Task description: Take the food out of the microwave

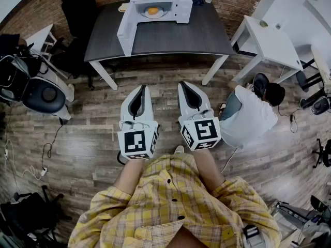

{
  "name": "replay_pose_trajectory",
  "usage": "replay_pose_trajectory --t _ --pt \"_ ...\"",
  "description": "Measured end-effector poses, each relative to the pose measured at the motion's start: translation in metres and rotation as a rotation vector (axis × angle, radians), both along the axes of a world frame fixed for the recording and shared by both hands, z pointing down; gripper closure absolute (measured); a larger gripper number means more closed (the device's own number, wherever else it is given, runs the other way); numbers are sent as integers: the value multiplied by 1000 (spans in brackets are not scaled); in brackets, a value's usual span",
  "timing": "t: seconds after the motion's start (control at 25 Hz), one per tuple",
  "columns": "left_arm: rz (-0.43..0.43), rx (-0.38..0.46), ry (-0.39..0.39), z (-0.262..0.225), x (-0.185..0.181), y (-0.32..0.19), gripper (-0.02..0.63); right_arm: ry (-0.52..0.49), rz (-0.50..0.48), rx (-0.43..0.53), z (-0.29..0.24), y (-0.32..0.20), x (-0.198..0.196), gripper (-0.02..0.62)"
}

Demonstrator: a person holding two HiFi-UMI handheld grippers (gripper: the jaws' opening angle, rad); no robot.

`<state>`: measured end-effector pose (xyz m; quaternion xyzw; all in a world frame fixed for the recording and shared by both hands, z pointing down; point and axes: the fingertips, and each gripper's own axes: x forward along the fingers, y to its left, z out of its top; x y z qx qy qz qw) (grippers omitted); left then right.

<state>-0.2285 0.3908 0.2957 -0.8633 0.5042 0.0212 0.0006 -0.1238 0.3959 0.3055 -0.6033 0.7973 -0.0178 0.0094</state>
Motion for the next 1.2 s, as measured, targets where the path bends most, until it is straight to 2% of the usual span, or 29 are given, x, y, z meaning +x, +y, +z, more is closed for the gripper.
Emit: replay_pose_trajectory --t 0.4,0.72,0.92,1.2 --pt "-18 -9 5 2 25 -1 607 10 -28 11 0 0 25 592" --pt "-47 -15 1 8 70 -8 606 -48 -43 29 -1 -9 73 591" --pt "-77 3 16 10 97 -5 607 -43 -59 43 1 -9 101 591" --pt "-94 -13 -13 20 120 -2 607 -79 -105 39 8 -12 119 592"
